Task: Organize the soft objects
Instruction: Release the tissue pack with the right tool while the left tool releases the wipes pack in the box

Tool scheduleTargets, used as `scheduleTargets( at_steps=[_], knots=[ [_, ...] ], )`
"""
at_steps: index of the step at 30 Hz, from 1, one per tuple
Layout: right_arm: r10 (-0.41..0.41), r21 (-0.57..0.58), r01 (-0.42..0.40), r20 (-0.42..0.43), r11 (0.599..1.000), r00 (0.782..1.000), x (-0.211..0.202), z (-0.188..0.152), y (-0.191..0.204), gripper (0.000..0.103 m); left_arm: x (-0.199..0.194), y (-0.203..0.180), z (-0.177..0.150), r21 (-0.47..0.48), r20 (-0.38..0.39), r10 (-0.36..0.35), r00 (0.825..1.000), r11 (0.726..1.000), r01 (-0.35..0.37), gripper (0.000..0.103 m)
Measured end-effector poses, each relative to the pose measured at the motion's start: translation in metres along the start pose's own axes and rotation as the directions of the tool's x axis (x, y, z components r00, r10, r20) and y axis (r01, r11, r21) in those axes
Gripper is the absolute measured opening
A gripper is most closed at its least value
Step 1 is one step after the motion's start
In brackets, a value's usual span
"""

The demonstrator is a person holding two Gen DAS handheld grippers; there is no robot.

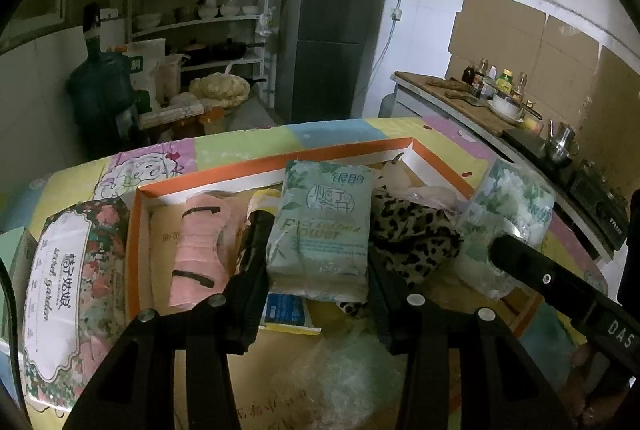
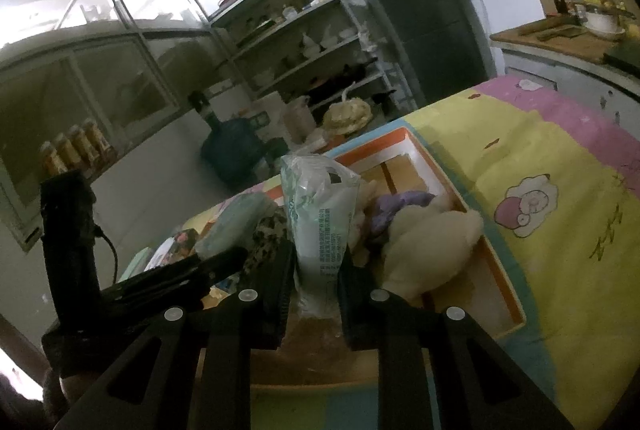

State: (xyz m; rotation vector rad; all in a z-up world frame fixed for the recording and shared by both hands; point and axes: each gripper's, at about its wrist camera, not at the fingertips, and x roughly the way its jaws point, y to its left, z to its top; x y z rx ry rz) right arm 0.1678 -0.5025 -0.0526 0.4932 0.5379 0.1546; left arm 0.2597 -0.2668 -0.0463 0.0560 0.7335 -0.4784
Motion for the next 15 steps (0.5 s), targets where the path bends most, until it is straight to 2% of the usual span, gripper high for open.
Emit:
scheduleTargets(
  at_steps=[10,15],
  knots=[
    [-0.008,-0.007,0.007,-0.012,1.0,1.0,0.0021,-0.0004,0.0005,0.023,0.0019,0.0,0.0007,0.008,0.011,0.009,1.0,1.0,-0.009,0.046],
    [-0.019,-0.017,0.019,-0.01,1.0,1.0,0.0015,-0.0013,0.0019,0.033,0.0013,-0.0003,0.0006,0.018,0.009,0.019,1.0,1.0,-0.019,0.047]
  ],
)
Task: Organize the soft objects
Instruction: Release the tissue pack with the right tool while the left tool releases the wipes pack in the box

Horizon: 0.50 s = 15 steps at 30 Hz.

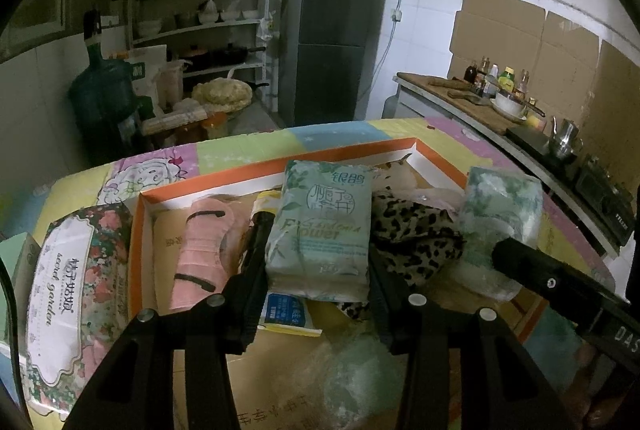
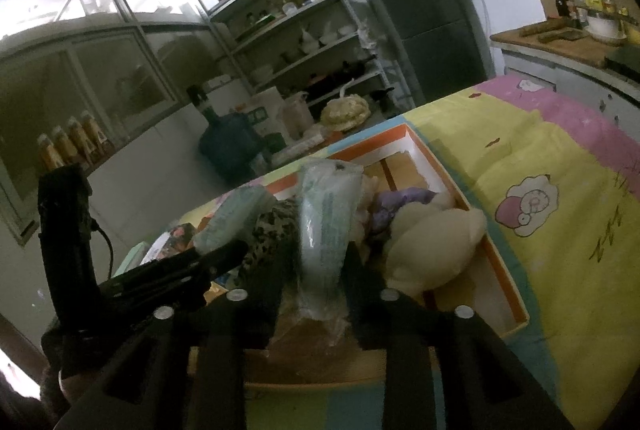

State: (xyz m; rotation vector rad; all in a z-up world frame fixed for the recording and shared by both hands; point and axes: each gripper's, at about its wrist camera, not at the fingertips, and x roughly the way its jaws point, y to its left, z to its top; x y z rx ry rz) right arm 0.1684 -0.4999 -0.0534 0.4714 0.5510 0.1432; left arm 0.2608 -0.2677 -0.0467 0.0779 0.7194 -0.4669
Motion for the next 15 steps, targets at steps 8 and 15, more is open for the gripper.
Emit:
scheduleTargets(
  at_steps=[8,15],
  knots=[
    [-0.018,-0.016,0.018,0.004,1.0,1.0,-0.0029,-0.0006,0.0003,0.038,-0.0029,0.0019,0.0009,-0.003,0.0,-0.006,1.0,1.0,0.006,0.051],
    [-0.028,-0.034,0.028,0.011,0.999,1.0,-0.0057,0.0003,0.0008,0.049,-0.0075,0.0049,0.0018,-0.001,0.017,-0.011,1.0,1.0,0.011,0.064]
  ],
)
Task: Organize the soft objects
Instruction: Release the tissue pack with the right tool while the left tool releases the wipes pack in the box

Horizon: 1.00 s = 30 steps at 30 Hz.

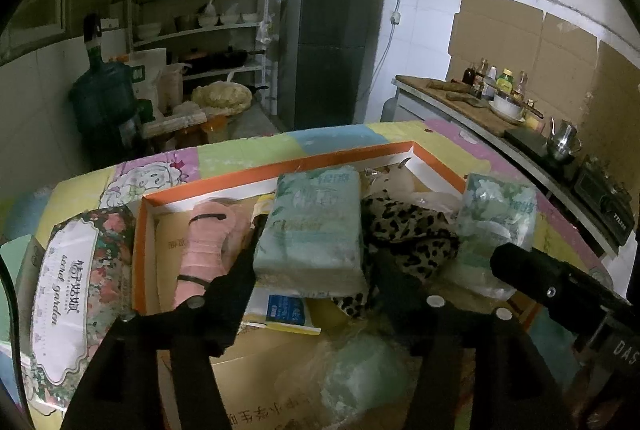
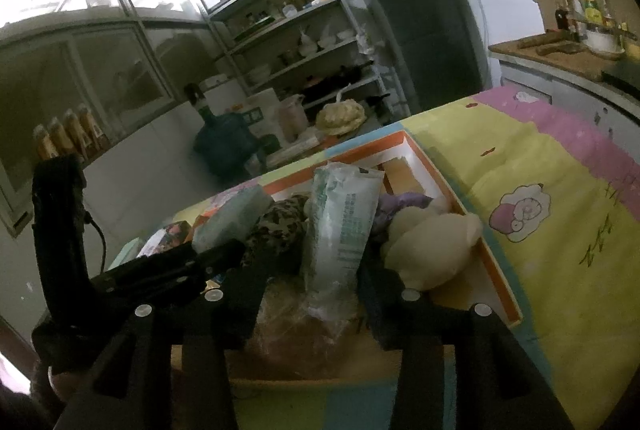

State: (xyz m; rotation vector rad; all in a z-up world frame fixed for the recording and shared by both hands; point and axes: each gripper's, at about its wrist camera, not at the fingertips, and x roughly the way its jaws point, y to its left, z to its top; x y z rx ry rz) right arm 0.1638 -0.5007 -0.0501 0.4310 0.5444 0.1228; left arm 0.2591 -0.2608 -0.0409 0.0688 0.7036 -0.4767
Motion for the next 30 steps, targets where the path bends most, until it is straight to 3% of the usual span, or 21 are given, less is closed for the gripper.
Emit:
scheduleTargets(
  at_steps=[4,22,30],
  knots=[
    [-0.012,-0.011,0.012,0.007,1.0,1.0,-0.003,0.0,0.001,0.053,-0.004,0.0,0.001,0.002,0.013,0.001,1.0,1.0,-0.001,0.072],
    [-0.066,-0.038,0.069,0.074,0.997,0.995,-0.03,-0.003,0.014,0.064,-0.044,0.003,0.001,-0.036,0.1,0.031,0.995,0.999,-0.027,0.072],
    [-0.068,-0.059,0.075,0.103,0.995,0.992,-0.044,-0.005,0.03,0.068,-0.071,0.003,-0.004,-0.032,0.146,0.075,0.986,0.997,-0.071,0.072]
  ],
)
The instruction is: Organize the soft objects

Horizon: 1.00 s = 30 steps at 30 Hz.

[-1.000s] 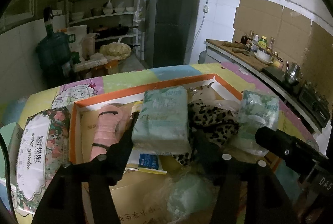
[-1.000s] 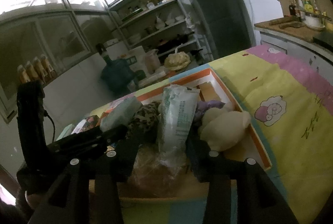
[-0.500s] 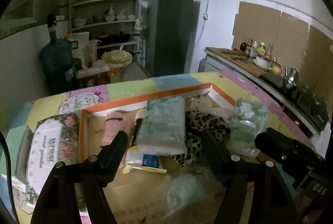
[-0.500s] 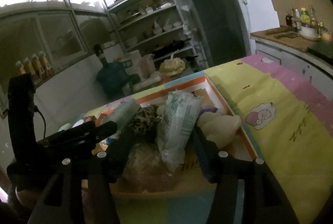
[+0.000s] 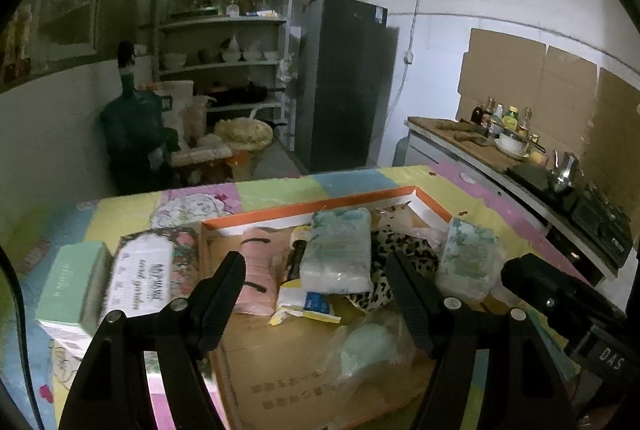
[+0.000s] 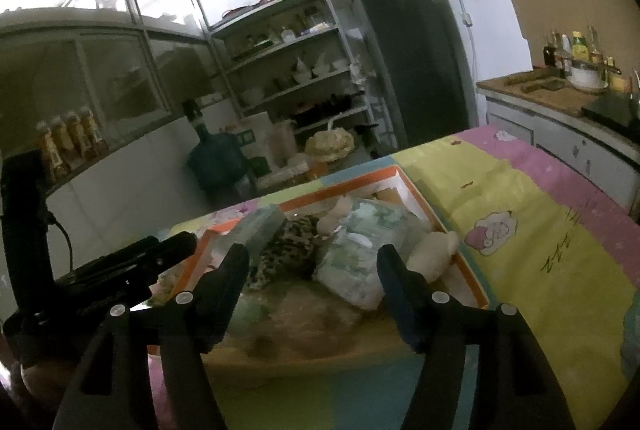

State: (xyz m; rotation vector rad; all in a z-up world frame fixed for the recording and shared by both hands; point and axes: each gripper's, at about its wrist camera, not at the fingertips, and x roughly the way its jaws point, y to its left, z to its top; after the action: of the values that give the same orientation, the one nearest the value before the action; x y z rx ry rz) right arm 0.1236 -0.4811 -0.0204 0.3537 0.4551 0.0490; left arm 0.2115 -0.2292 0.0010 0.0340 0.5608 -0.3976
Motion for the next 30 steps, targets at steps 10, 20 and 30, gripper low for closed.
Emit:
scheduleTargets(
  at_steps=[10,20,30],
  knots=[
    [0.004,-0.046,-0.003,0.027,0.999,1.0,-0.018,-0.001,0.03,0.068,-0.035,0.006,-0.006,0.003,0.04,0.089,0.995,0.996,-0.089,0.072],
    [0.017,-0.052,-0.015,0.034,0.999,0.999,-0.032,-0.008,0.063,0.072,-0.078,0.02,-0.02,-0.024,0.094,0.148,0.985,0.989,-0.146,0.072],
    [-0.027,-0.137,0.041,0.101,0.99,0.994,-0.049,-0.025,0.112,0.077,-0.117,0.045,-0.037,-0.085,0.113,0.196,0.974,0.979,-0.187,0.072]
  ],
)
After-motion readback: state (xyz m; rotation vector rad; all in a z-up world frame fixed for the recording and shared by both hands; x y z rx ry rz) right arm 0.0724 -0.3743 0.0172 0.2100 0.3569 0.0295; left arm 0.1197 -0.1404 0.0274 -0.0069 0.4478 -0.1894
